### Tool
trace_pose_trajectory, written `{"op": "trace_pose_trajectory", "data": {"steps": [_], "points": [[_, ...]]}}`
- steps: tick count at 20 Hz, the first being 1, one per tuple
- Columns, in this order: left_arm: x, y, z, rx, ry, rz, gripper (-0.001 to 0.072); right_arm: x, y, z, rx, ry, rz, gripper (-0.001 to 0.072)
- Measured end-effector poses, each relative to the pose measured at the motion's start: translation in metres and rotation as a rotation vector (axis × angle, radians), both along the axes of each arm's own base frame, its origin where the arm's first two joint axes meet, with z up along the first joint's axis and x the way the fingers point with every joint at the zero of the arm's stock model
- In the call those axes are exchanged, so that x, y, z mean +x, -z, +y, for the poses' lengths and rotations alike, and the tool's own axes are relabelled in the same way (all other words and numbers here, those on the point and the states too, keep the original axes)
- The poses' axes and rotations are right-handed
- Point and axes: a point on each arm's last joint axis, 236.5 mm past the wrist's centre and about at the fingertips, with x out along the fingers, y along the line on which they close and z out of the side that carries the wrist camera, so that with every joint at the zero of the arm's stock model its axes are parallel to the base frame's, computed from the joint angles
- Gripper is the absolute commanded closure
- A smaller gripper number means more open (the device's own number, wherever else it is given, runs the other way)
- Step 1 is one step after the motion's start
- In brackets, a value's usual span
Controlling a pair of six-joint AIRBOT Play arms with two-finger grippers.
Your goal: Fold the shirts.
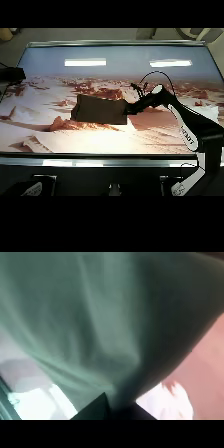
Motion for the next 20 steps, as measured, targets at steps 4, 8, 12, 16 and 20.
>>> {"op": "trace_pose_trajectory", "data": {"steps": [4,8,12,16,20], "points": [[0.002,-0.003,-0.004,-0.002,0.008,-0.016,0.0676,0.041,-0.071,-0.047,0.068,0.079,-0.170,0.0692],[0.005,-0.005,-0.005,-0.005,0.009,-0.033,0.0675,0.052,-0.131,-0.194,-0.070,0.296,-0.262,0.0692],[0.009,-0.010,-0.005,-0.003,0.007,-0.063,0.0675,0.014,-0.180,-0.330,-0.171,0.566,-0.300,0.0692],[0.012,-0.010,-0.005,-0.002,0.005,-0.073,0.0676,-0.037,-0.203,-0.422,-0.243,0.802,-0.296,0.0691],[0.011,0.000,-0.004,-0.004,0.004,-0.056,0.0676,-0.083,-0.206,-0.457,-0.261,0.900,-0.229,0.0691]]}}
